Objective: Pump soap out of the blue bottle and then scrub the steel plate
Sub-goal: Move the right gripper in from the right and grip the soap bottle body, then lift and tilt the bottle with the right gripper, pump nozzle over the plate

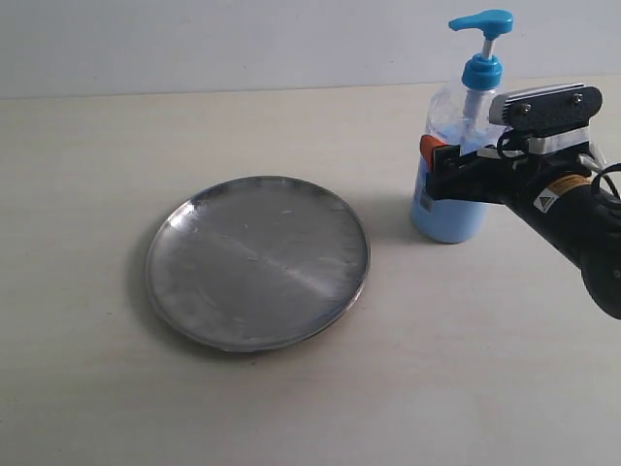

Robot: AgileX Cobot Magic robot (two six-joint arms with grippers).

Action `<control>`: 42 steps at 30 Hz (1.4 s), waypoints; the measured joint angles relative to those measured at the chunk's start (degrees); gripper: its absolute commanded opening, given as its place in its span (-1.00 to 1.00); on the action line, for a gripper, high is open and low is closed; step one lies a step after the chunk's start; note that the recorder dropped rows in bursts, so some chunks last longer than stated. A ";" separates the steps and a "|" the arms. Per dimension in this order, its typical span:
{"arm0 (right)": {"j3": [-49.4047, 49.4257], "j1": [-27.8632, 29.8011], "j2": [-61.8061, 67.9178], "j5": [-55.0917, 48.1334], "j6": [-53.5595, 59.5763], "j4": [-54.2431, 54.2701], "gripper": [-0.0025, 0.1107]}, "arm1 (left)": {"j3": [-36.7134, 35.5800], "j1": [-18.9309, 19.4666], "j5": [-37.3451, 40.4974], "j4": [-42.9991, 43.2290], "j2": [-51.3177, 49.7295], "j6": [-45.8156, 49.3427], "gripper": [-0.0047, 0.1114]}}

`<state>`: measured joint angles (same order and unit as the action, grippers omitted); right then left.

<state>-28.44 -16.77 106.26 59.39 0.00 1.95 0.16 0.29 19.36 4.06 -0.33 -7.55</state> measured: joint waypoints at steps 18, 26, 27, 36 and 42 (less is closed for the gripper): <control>-4.40 0.00 4.49 0.12 -1.17 0.58 -0.08 | 0.00 0.00 0.00 0.00 0.00 0.00 -0.92; -4.40 0.00 4.49 0.12 -1.17 0.58 -0.96 | 0.00 0.00 0.00 0.00 0.00 0.00 -0.92; -4.40 0.00 4.49 0.12 -1.17 0.58 -0.96 | 0.00 0.00 0.00 0.00 0.00 0.00 -0.92; -4.40 0.00 0.04 -7.32 0.00 0.09 -0.96 | 0.00 0.00 0.00 0.00 0.00 0.00 -0.92; -4.07 -0.33 -6.29 -13.70 1.75 0.59 -0.96 | 0.00 0.00 0.00 0.00 0.00 0.00 -0.92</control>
<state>-32.51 -17.10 99.97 45.68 1.75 2.53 0.16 0.29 19.36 4.06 -0.33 -7.55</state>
